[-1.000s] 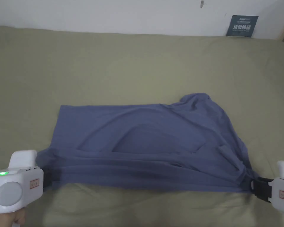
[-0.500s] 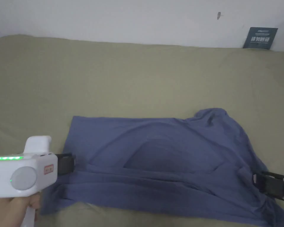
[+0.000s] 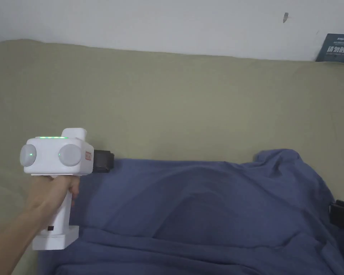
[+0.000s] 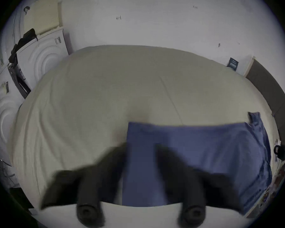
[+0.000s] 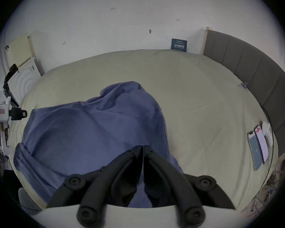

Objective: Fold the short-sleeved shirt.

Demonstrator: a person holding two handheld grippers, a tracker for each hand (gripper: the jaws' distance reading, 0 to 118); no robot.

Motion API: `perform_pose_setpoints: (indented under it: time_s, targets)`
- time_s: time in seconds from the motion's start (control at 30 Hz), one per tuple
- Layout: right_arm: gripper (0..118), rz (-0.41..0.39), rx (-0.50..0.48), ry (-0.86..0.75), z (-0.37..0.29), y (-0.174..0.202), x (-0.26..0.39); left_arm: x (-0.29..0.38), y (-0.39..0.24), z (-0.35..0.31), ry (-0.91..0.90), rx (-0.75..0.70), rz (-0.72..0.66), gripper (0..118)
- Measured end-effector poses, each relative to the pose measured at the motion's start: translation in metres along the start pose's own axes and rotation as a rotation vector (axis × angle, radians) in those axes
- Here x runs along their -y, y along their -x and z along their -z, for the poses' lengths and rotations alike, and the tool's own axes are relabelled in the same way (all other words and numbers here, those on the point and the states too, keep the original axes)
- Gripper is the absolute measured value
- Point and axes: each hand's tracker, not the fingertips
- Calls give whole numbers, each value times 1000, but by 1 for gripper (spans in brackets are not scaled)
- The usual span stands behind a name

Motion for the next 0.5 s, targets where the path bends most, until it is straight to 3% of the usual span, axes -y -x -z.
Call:
perform_pose_setpoints:
  time_s: [0.2,0.3,0.33,0.37,0.4,0.43,0.47,0.5]
  targets:
    - [7,-34,20,32,26,-3,-11,-2,-10,23,33,-85,33,109]
    - [8,-38,20,43,40,-5,-23,3,-10,15,27,10,8,78]
    - [9,-41,22,43,44,-5,-29,4,-9,12,21,5,7,50]
    - [20,-46,21,42,47,-4,-34,5,-11,8,17,3,15,21]
    - [50,-46,21,38,52,-4,-40,5,-12,5,0,21,31,4]
    - [99,-47,27,38,57,-4,-47,6,-13,3,-3,29,30,4]
    - [118,-43,25,55,63,-4,-56,6,-18,0,-5,15,39,4]
    - [112,-30,24,83,71,-3,-62,6,-20,1,4,13,51,4]
